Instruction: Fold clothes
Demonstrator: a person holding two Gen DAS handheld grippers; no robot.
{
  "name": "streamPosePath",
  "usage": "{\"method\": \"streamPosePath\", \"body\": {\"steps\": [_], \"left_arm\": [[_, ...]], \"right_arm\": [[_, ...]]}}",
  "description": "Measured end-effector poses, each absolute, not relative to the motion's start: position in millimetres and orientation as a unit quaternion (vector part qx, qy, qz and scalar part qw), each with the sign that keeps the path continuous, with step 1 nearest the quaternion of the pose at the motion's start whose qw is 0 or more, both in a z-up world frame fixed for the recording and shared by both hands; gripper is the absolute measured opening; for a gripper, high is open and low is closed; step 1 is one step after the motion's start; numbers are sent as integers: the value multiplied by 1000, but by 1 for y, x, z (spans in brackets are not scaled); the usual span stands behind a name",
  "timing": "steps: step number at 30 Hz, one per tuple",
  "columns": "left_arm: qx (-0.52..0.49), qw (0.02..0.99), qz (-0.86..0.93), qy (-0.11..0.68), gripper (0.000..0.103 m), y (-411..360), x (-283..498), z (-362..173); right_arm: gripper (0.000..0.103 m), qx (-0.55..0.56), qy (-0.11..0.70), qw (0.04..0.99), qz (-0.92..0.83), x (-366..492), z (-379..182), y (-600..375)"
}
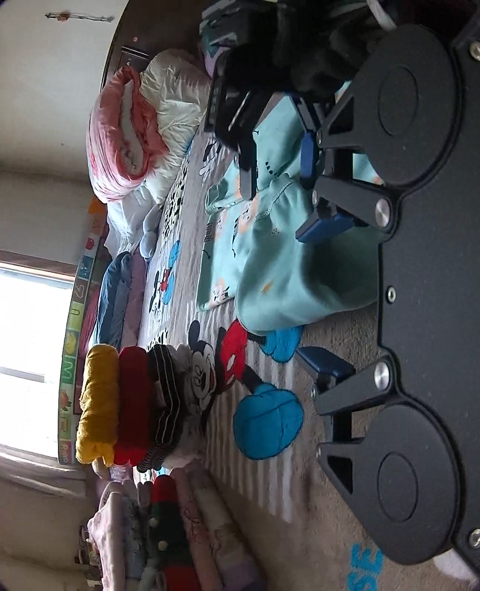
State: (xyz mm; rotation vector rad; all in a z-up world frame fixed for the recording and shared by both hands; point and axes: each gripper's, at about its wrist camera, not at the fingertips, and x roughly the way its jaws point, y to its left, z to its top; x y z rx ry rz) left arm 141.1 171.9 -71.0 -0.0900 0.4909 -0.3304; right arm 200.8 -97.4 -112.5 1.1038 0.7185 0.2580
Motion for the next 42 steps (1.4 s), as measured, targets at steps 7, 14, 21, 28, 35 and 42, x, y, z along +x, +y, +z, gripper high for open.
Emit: {"method": "streamPosePath", "body": {"steps": [7,14,21,28,35,42], "left_arm": [[-64,944,-182,267,65,173,145,-75],[-125,926,-184,305,73,177,147,-84],[-188,915,-190,301,73,163,143,-86],[-115,941,-171,268,43,114,130,-78],[66,959,-158,228,10,55,117,-81],[216,944,-170,182,7,18,104,-91]], "right_arm": [[17,522,329,782,87,214,-114,-96],[10,439,287,831,186,240,-44,-81],[9,371,246,865,232,251,25,-85],[9,389,211,871,215,237,44,-132],[9,420,181,871,182,206,31,-199],[9,457,159,863,146,173,1,-256]]}}
